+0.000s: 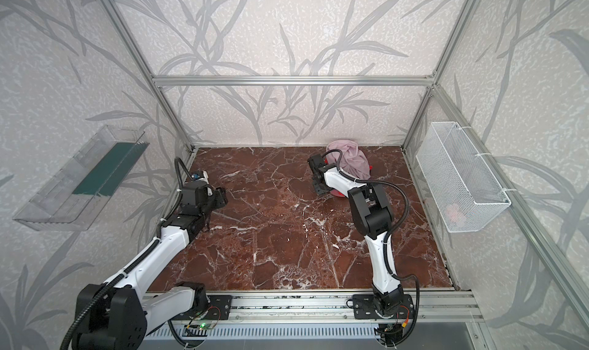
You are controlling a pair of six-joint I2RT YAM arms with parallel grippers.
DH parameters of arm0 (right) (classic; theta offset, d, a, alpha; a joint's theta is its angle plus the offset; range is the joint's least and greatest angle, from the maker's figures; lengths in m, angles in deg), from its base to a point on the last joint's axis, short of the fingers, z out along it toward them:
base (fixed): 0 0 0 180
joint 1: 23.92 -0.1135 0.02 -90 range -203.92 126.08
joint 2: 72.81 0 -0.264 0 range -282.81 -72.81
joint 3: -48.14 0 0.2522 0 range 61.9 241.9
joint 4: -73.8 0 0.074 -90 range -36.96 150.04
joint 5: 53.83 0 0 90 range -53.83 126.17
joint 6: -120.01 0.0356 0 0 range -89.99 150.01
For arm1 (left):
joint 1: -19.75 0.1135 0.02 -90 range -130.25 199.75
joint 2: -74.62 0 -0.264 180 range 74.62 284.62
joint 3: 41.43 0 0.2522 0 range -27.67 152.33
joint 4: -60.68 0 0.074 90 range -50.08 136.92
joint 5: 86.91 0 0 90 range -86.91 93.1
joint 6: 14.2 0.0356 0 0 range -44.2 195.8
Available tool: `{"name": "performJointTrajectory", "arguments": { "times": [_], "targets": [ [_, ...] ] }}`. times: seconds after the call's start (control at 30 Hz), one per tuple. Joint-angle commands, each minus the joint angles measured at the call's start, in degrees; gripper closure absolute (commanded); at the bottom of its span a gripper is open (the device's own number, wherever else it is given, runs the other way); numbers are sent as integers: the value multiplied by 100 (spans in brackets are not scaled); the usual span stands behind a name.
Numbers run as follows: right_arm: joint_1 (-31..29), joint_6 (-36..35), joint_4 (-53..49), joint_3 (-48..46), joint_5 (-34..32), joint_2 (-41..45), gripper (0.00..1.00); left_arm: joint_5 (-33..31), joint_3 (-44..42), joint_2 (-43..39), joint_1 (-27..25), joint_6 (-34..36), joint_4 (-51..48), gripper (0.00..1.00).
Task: Pick out a specific cloth from the pile
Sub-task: 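Reach the right gripper to the cloth pile and lower onto the pink shirt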
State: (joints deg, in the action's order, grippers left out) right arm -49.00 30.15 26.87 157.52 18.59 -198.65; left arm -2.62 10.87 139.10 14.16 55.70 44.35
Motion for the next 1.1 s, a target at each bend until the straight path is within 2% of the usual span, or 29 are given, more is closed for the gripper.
{"name": "performJointTrajectory", "arguments": {
  "times": [0.0,0.37,0.43,0.5,0.63,0.7,0.83,0.87,1.07],
  "targets": [
    [56,-75,-343,297,-173,-167,57,16,232,37,-24,63,-38,39],
    [57,-181,-751,772,-645,-564,70,-103,214,72,-22,94,62,39],
    [61,-195,-770,784,-611,-567,67,-96,228,95,-27,90,62,39],
    [56,-197,-762,775,-598,-536,58,-88,231,116,-28,76,70,39],
    [58,-212,-792,796,-605,-550,59,-92,232,125,-26,67,90,39],
    [58,-225,-918,904,-667,-632,67,-96,219,103,-28,67,82,39],
    [58,-209,-1018,1019,-713,-710,97,-127,223,40,-28,94,35,39],
    [58,-191,-1015,1016,-716,-691,100,-135,224,13,-23,102,16,39],
    [47,-85,-656,614,-413,-151,100,-189,178,-168,-22,104,-64,39]
  ]
}}
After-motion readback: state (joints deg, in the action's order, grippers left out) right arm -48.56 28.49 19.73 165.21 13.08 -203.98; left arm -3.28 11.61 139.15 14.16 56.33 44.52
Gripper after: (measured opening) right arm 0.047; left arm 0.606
